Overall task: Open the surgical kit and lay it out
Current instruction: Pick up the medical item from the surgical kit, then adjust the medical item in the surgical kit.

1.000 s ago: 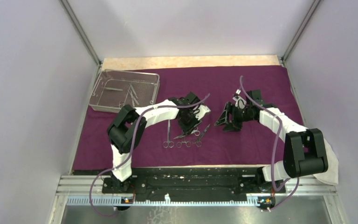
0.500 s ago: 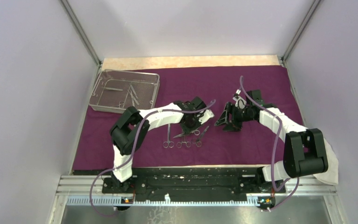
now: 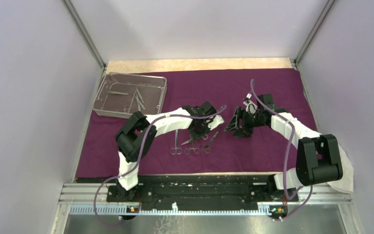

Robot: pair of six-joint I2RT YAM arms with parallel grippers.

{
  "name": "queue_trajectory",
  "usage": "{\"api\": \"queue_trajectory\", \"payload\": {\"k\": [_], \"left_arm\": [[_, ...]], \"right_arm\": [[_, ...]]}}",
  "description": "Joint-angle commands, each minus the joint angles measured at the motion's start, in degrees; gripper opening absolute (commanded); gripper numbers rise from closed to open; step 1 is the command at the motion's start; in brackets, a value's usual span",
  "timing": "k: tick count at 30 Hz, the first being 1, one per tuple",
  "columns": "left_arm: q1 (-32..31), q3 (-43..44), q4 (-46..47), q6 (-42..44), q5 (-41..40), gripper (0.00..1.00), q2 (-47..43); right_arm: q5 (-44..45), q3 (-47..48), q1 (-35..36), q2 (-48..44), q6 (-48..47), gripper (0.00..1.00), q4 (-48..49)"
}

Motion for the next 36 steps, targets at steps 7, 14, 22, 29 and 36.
{"api": "queue_trajectory", "payload": {"k": [7, 14, 22, 29, 36], "left_arm": [[-0.45, 4.94, -2.48, -0.10, -0.47, 0.06, -4.97], [-0.36, 3.96, -6.02, -3.80, -6.50, 0.01, -10.84], [0.19, -0.03, -8.79, -10.61, -10.09, 0.00, -20.96], [0.43, 0.15, -10.48, -15.05, -10.47, 0.00, -25.31], [0.43, 1.32, -12.44, -15.63, -11.32, 0.00, -26.09]], "right_arm": [[0.16, -0.42, 0.48, 0.52, 3.49, 0.61, 5.58], [2.63, 0.49, 5.09, 6.76, 7.47, 0.61, 11.29], [3.84, 2.34, 7.97, 14.04, 7.59, 0.65, 15.18], [3.58, 3.09, 8.74, 16.79, 9.09, 0.59, 18.09], [3.41, 4.22, 8.90, 17.73, 7.89, 0.49, 15.23]]}}
